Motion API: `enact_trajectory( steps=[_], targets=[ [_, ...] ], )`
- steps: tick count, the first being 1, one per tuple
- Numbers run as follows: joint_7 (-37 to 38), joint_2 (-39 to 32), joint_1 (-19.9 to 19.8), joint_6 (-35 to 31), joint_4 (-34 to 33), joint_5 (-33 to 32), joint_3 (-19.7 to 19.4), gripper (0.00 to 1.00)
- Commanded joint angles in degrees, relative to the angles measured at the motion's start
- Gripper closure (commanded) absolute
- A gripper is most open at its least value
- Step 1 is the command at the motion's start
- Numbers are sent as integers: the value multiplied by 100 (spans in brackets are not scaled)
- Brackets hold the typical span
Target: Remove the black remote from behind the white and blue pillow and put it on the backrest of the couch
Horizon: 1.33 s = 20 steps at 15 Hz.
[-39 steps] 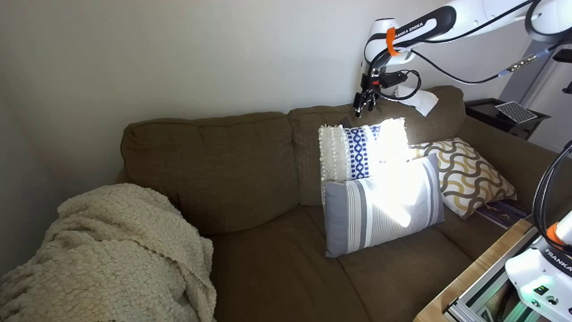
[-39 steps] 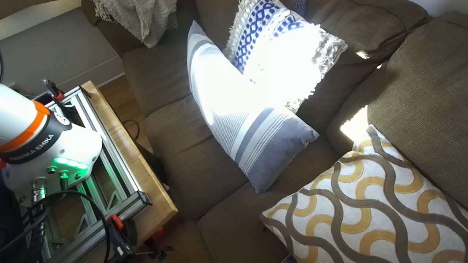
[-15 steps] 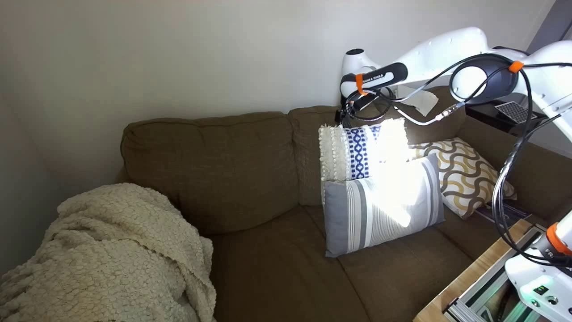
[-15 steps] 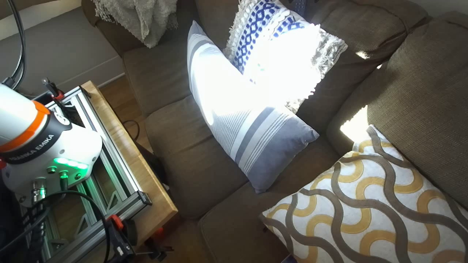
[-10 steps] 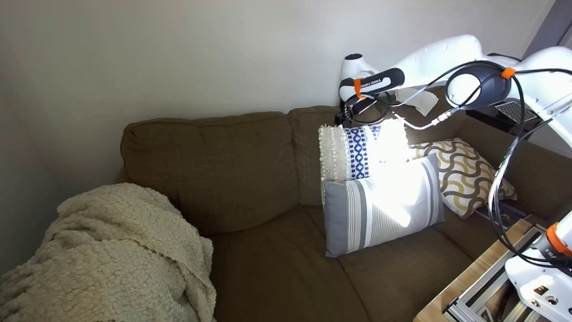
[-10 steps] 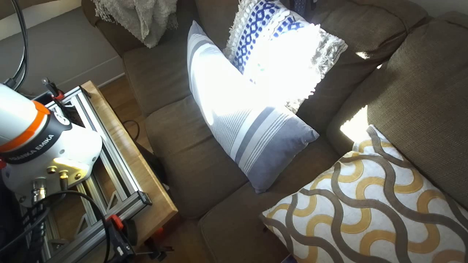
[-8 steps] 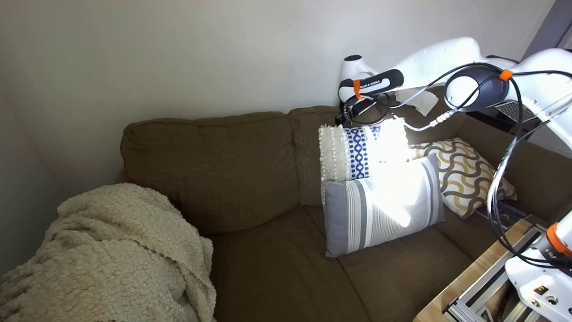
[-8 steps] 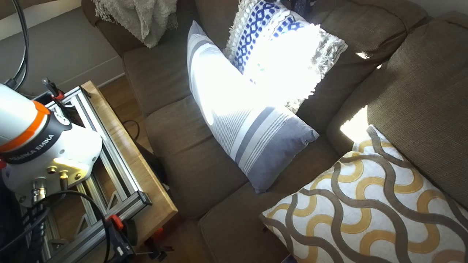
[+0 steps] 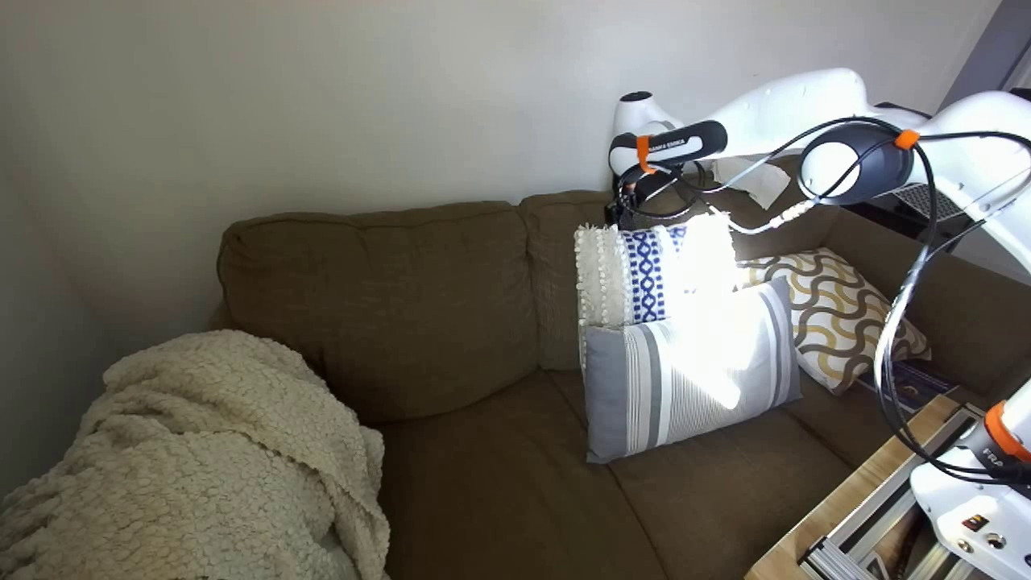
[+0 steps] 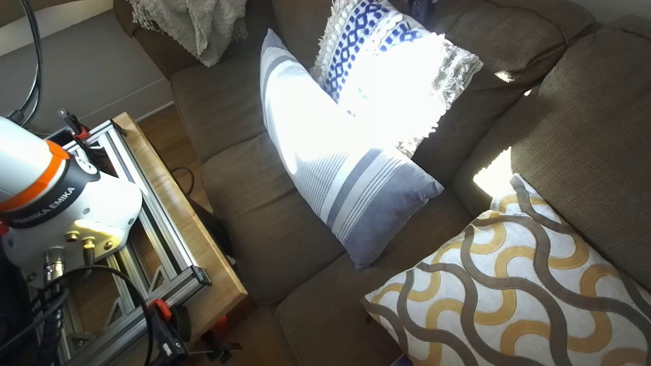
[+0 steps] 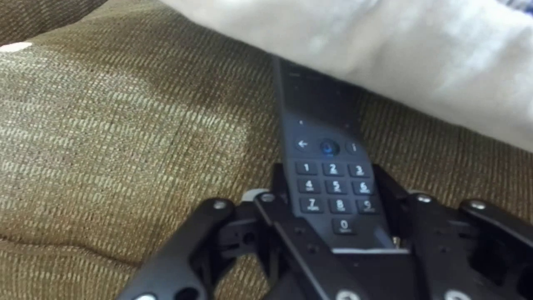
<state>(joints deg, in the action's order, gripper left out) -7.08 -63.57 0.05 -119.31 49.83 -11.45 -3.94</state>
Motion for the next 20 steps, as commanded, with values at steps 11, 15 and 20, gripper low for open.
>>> enact_trajectory(
  steps=[11, 15, 20],
  targets=[
    [-1128, 267, 69, 944, -942, -126, -67, 50],
    [-1460, 157, 252, 751, -1161, -699, -395, 75],
    [-2175, -158, 405, 77, -1540, -1226, -544, 75]
  ],
)
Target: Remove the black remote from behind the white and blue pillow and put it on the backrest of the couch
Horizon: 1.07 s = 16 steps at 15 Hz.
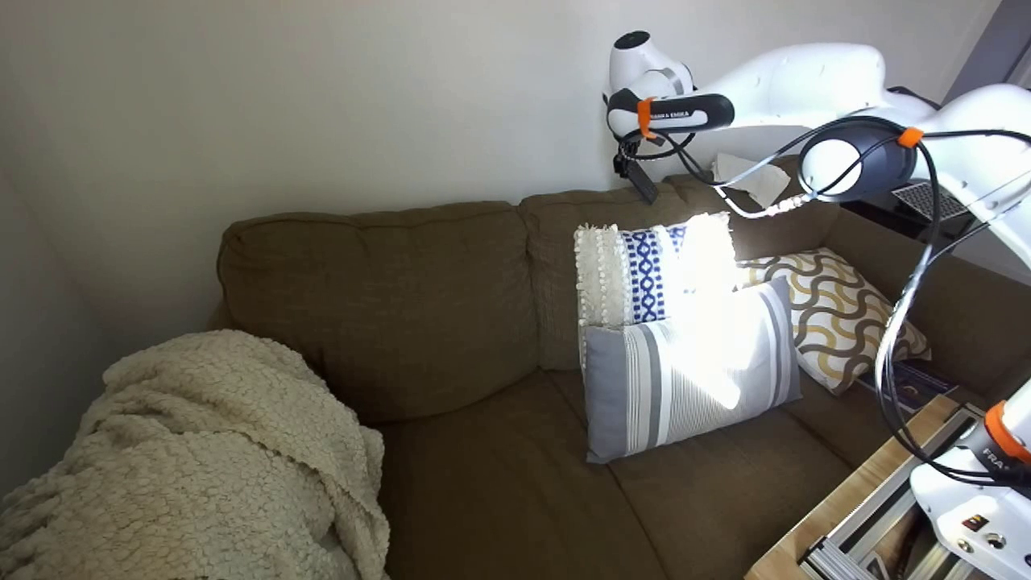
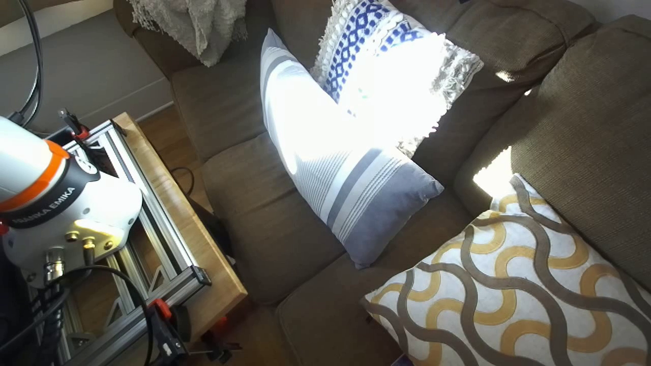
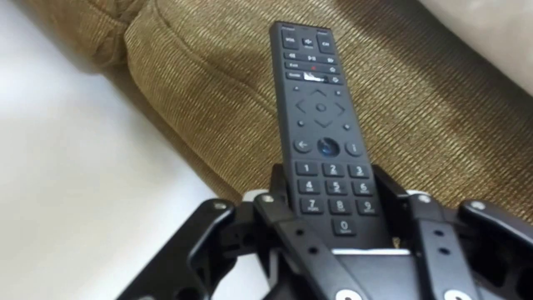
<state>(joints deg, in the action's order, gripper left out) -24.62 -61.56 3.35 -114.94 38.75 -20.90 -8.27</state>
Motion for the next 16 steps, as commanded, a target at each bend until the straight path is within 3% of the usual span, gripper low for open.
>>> enact_trajectory(
  steps=[1, 8, 16],
  targets=[
    [-544, -448, 102, -550, -497, -370, -146, 75],
    [-1172, -1031, 213, -1691, -718, -909, -435, 75],
    [-1194, -1384, 261, -1650, -876, -970, -785, 75]
  ],
)
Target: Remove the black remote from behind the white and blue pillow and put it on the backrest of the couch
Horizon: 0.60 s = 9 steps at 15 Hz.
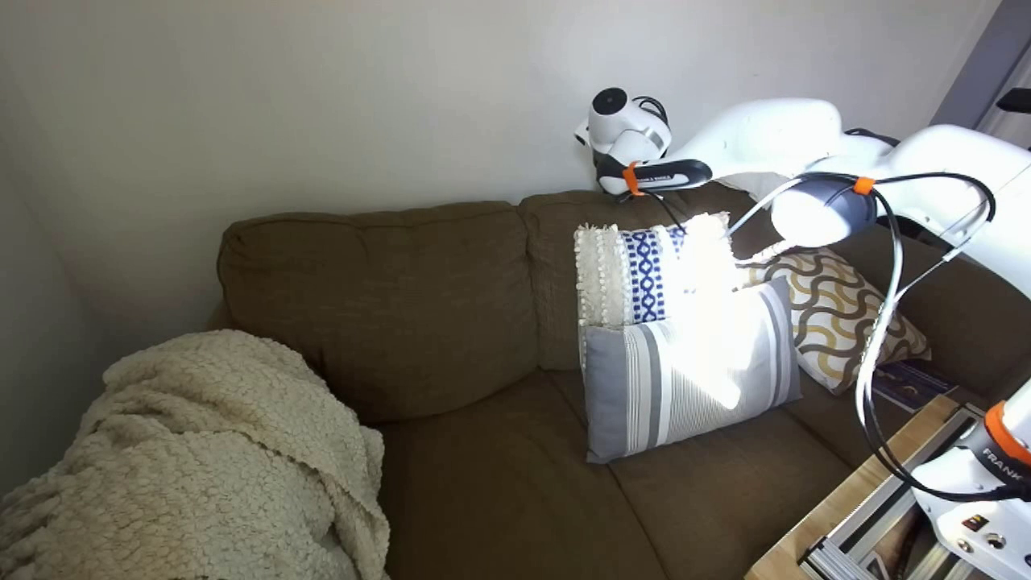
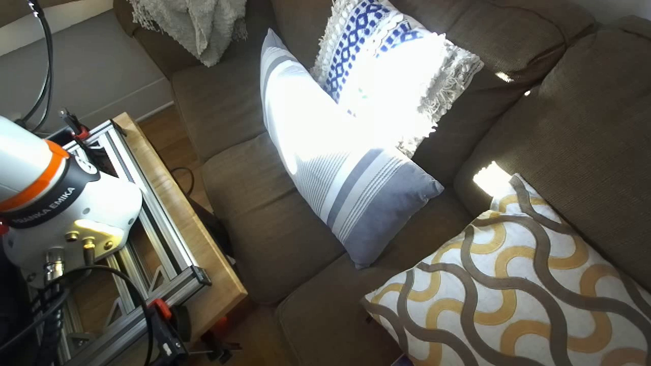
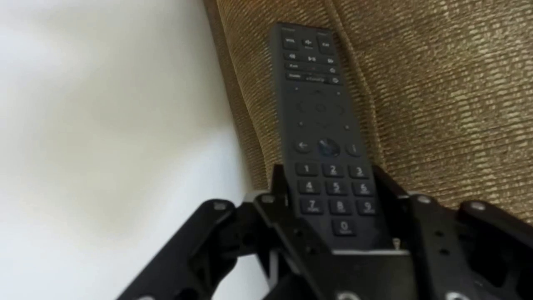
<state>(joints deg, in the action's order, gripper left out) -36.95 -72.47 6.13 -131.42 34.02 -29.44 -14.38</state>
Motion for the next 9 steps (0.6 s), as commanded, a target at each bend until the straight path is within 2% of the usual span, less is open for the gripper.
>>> enact_trajectory(
  steps=[1, 4, 5, 6, 9],
  targets=[
    [74, -322, -30, -46, -434, -69, -179, 75],
    [142, -397, -24, -26, -482, -70, -281, 74],
    [165, -419, -22, -22, -490, -65, -306, 44],
    [171, -438, -23, -21, -499, -56, -321, 25],
    [140, -446, -35, -66, -502, -18, -323, 2]
  ],
)
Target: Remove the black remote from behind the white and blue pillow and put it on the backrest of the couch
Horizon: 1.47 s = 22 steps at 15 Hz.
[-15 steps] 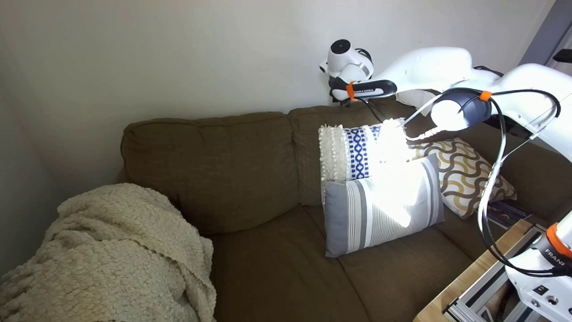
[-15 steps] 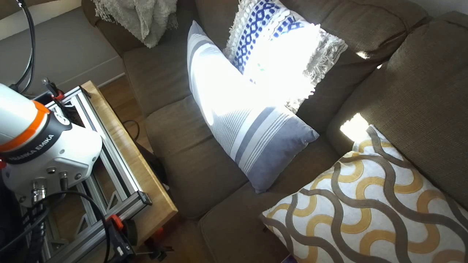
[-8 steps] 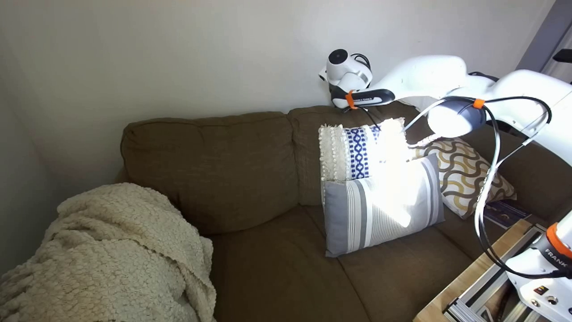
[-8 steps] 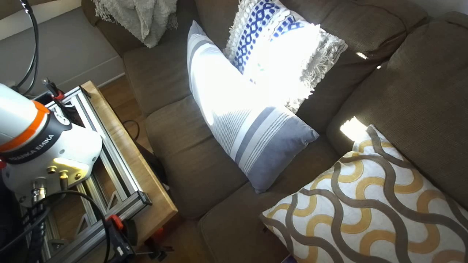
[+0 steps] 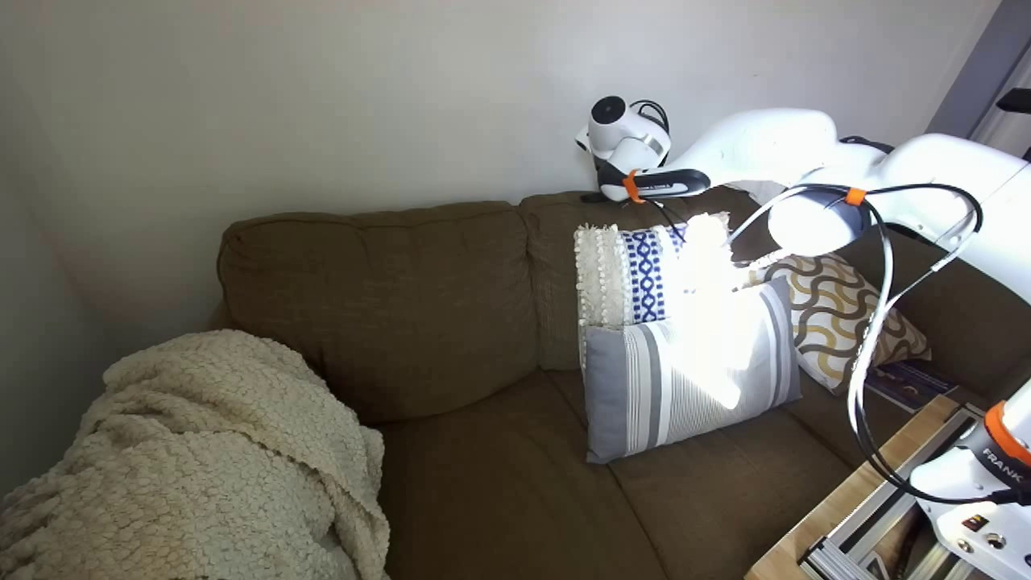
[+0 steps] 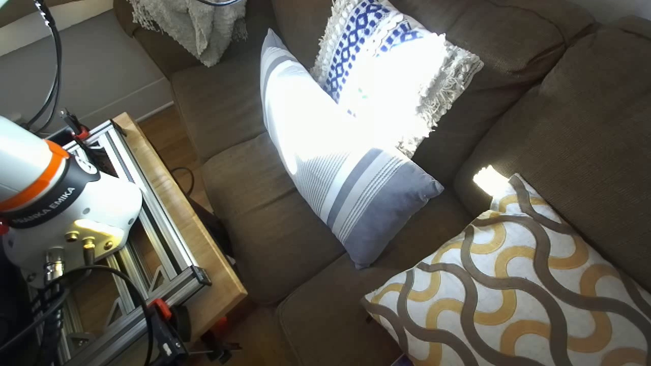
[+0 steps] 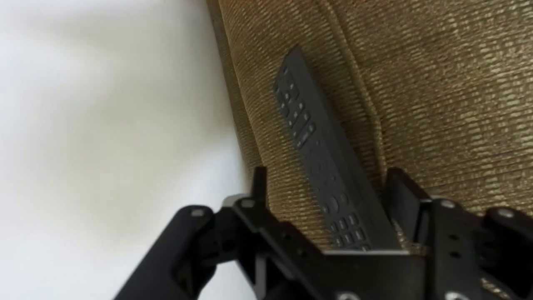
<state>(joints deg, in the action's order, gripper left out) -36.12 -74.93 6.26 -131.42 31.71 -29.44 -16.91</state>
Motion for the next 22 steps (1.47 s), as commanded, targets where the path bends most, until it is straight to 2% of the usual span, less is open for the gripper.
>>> enact_trajectory(
  steps=[1, 5, 7, 11, 16, 20, 22],
  targets=[
    [47, -200, -58, -59, -269, -5, -64, 0],
    [-3, -106, -77, 53, -231, 44, -33, 0],
    [-218, 174, -204, 183, -120, 412, 338, 0],
    [-21, 585, -414, 392, -164, 1107, 766, 0],
    [654, 994, -527, 1018, -164, 1688, 974, 0],
    [1735, 1139, -455, 1495, -152, 1842, 853, 0],
    [2178, 1210, -458, 1722, -132, 1972, 926, 0]
  ],
)
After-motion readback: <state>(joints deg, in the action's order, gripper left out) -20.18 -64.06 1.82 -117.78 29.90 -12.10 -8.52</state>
